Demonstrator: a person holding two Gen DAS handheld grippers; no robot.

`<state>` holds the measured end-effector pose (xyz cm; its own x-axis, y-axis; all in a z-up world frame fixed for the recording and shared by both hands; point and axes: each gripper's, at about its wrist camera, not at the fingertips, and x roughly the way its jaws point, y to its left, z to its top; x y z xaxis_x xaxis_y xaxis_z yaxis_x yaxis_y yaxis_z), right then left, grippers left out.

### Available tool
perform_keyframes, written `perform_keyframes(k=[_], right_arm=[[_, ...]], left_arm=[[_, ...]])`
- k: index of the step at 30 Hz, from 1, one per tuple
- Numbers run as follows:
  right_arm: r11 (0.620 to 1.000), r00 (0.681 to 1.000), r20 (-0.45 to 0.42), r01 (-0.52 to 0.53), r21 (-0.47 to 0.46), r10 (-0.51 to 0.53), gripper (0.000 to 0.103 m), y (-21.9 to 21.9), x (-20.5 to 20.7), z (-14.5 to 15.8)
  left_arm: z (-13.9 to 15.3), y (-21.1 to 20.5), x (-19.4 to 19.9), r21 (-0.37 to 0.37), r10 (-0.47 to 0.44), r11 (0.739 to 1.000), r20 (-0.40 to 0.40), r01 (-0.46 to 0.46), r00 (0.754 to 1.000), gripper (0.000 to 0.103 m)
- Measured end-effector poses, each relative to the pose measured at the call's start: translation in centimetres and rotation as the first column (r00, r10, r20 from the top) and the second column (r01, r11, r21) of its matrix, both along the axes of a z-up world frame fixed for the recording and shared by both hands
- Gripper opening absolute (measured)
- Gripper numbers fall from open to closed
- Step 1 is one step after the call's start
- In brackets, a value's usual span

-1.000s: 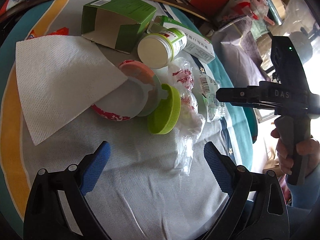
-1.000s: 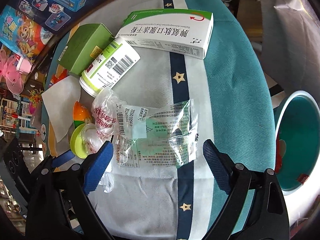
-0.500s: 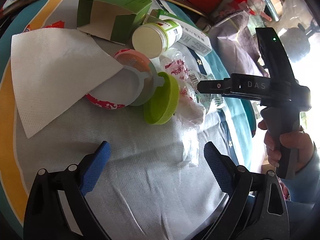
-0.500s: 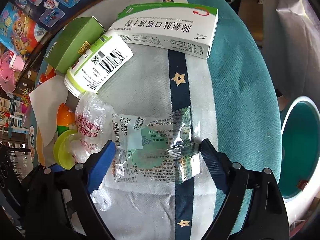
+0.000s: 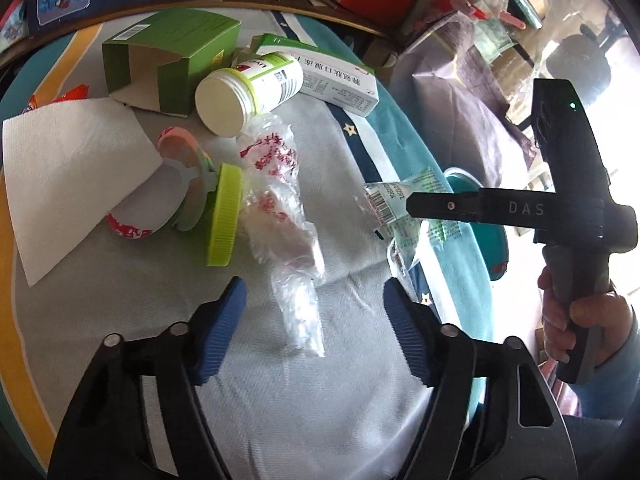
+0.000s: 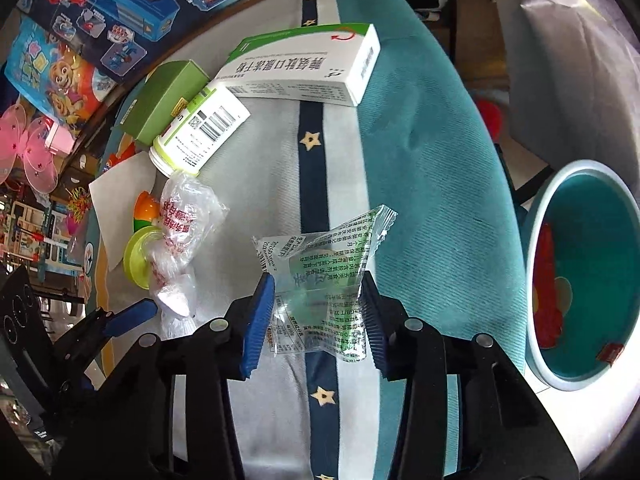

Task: Collect trash
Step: 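Grasp the clear printed packet with the right tool while the left tool grasps the red-printed clear bag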

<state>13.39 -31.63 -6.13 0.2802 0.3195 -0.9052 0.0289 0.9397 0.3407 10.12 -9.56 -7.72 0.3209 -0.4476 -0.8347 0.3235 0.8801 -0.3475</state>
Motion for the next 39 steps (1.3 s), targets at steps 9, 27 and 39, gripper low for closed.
perform_keyframes(k=[9,27,39], right_arm=[[0.997,0.999,0.018,0.045,0.057,-0.046,0.042,-2.9,-2.0,-0.3],[0.978,0.991,0.064,0.106,0.179,-0.119,0.042,-7.3,-4.2,-0.2],[0.963,0.974,0.123,0.160,0.218,-0.190,0.041,-11.0,-6.1,1.9]], left_arm=[[-0.9,-2.3,2.2,0.071,0.091,0.993,0.001,-0.091,0.996,0.060],[0.3,-3.6,2.5,0.154,0.104,0.982,0.031,-0.107,0.994,0.016],[4.4,-6.9,0.8,0.106,0.006,0.994,0.086,-0.015,0.996,0.016]])
